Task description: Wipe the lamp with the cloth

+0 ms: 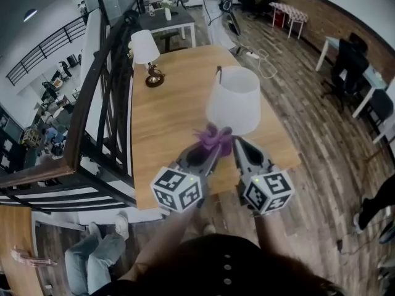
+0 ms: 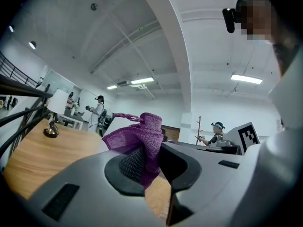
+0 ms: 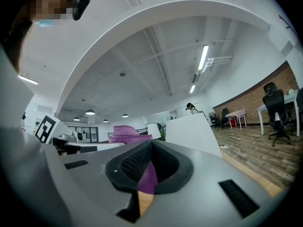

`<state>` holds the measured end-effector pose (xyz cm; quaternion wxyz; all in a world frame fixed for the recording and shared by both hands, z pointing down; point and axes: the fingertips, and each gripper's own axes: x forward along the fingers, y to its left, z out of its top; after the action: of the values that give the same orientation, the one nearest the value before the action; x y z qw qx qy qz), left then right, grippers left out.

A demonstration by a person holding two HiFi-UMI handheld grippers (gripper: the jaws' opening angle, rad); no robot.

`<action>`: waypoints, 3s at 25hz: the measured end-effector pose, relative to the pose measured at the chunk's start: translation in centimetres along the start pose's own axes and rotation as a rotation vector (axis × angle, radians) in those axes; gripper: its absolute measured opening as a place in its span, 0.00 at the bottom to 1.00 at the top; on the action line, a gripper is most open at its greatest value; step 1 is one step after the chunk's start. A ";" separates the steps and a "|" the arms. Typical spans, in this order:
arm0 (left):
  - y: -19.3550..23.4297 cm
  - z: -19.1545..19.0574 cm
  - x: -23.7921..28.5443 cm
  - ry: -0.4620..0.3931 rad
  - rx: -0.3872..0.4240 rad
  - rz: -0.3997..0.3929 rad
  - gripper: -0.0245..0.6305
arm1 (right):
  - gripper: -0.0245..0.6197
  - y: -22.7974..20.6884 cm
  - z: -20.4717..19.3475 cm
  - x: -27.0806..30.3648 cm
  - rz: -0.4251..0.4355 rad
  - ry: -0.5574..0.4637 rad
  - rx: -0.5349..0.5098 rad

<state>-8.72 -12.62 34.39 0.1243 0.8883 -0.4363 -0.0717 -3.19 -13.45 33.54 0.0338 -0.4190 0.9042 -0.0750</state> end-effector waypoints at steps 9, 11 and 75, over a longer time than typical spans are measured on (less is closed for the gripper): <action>1.1 -0.1 1.6 0.000 -0.069 -0.018 0.15 | 0.06 -1.2 -0.5 1.5 -0.001 0.041 0.011; 1.4 0.1 2.0 -0.003 -0.065 -0.014 0.15 | 0.06 -1.6 -0.4 2.0 0.002 0.042 0.010; 10.2 11.5 10.4 -0.077 0.100 0.063 0.15 | 0.06 -2.5 5.9 13.0 0.237 -0.002 -0.008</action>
<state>-12.81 -28.65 26.05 0.0650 0.8757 -0.4717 -0.0798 -8.95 -25.60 28.13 0.0416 -0.3096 0.9476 -0.0667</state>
